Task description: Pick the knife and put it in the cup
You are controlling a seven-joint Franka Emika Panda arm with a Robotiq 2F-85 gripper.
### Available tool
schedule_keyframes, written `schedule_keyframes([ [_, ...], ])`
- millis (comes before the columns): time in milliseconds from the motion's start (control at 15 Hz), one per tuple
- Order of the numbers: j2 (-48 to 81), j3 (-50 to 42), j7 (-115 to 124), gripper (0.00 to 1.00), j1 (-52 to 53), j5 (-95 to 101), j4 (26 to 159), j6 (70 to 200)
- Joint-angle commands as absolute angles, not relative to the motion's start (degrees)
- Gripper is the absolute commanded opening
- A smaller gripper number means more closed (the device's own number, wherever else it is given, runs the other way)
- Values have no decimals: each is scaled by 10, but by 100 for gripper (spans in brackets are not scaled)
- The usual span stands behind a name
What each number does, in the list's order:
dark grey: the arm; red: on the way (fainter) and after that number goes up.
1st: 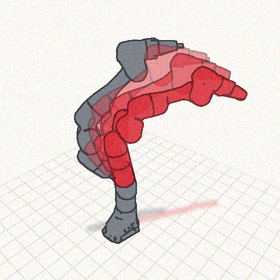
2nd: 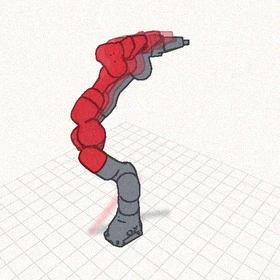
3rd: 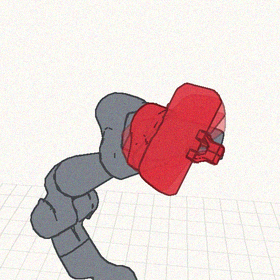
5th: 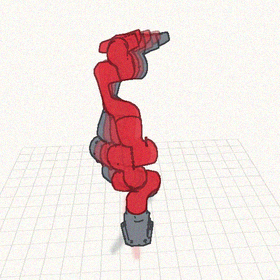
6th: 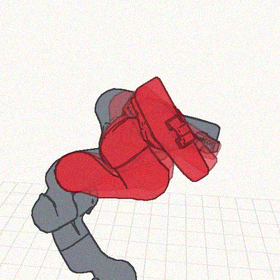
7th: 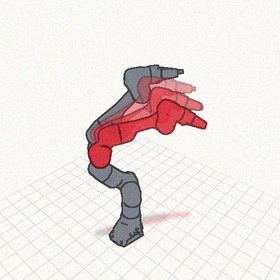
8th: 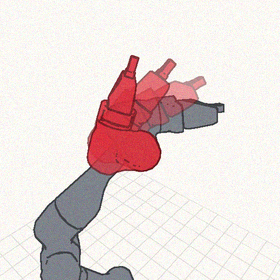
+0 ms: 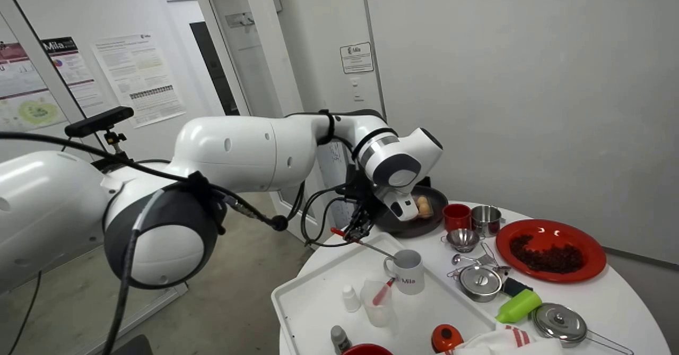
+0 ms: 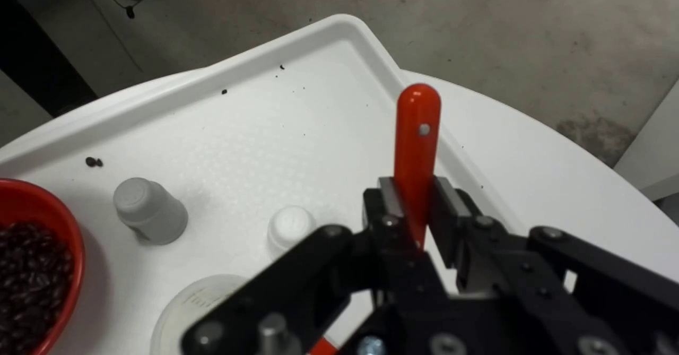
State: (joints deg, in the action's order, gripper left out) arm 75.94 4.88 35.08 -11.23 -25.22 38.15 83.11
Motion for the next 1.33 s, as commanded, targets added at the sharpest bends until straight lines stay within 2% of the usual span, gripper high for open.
schedule_keyframes([
  [0,800,68,383,8,-126,-276,321,809],
  [800,867,81,462,8,-139,-270,247,840],
  [867,839,81,460,8,-141,-273,297,862],
  [1267,840,103,480,7,-150,-291,306,881],
])
